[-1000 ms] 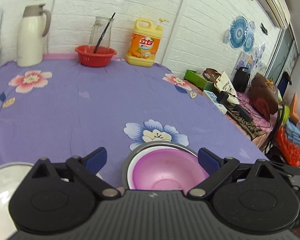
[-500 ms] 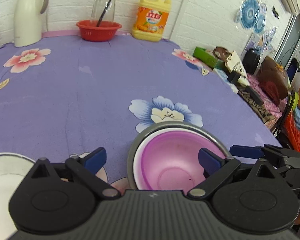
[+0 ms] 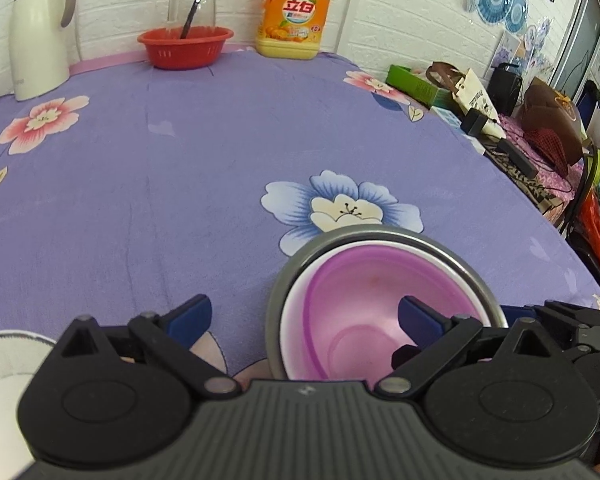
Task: Organize plates and bowls
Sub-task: 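Lower the pink bowl into the white bowl and press it down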
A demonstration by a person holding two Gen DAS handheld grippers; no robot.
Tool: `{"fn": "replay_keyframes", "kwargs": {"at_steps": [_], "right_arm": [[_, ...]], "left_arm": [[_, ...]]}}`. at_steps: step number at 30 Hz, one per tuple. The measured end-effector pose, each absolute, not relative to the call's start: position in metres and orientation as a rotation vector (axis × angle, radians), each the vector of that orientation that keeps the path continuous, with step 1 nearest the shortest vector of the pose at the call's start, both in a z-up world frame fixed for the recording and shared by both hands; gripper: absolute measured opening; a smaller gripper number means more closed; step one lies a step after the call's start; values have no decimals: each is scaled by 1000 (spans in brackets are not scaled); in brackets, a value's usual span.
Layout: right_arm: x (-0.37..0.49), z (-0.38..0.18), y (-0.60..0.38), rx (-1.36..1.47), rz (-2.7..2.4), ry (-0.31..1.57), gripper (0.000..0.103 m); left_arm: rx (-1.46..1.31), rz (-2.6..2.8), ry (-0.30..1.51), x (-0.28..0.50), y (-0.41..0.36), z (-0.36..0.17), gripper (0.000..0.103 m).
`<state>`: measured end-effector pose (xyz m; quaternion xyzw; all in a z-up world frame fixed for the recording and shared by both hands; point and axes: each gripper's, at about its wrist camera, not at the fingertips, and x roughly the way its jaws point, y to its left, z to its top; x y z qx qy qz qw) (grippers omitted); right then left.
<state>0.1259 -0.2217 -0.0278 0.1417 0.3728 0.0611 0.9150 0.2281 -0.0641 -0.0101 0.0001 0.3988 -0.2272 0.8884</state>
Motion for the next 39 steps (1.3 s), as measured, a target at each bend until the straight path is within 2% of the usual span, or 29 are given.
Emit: {"fn": "replay_keyframes", "kwargs": {"at_steps": [8,14,19,30,32,36,39], "right_arm": [[124,-34,-206,131,130,733,103],[128,-28,-206,169,108,772,103],[121,-20,-196,124,121,727,103],[126,-29,-194,179,147,732,103],[123,-29,-191,179,147,720,103],[116,-31,-191,199,141,690,103],[116,-29,-189,202,123,696,103]], "left_arm": [[7,-471,865,234,-66,-19,99],[7,-475,856,232,-67,-18,99],[1,-482,859,234,-67,-19,99],[19,-498,866,235,-72,-24,98],[23,-516,858,233,-72,-24,93],[-1,-584,853,227,-74,-21,70],[-20,-580,864,223,-77,-20,68]]}}
